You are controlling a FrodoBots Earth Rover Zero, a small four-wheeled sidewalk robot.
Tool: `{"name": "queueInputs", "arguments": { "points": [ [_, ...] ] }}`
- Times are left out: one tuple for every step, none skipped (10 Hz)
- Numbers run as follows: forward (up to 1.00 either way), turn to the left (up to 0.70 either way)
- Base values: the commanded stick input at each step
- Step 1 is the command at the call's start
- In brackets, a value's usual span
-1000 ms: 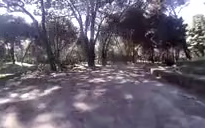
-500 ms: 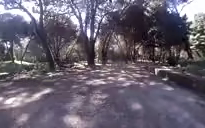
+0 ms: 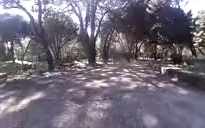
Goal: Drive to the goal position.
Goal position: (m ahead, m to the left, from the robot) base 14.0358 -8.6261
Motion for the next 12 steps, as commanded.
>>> {"name": "queueInputs", "arguments": {
  "points": [
    [0.85,0.00],
    [0.85,0.00],
    [0.85,0.00],
    [0.85,0.00],
    [0.85,0.00],
    [0.85,0.00],
    [0.85,0.00],
    [0.85,0.00],
    [0.85,0.00],
    [0.85,0.00],
    [0.85,0.00],
    [0.85,0.00]
  ]
}}
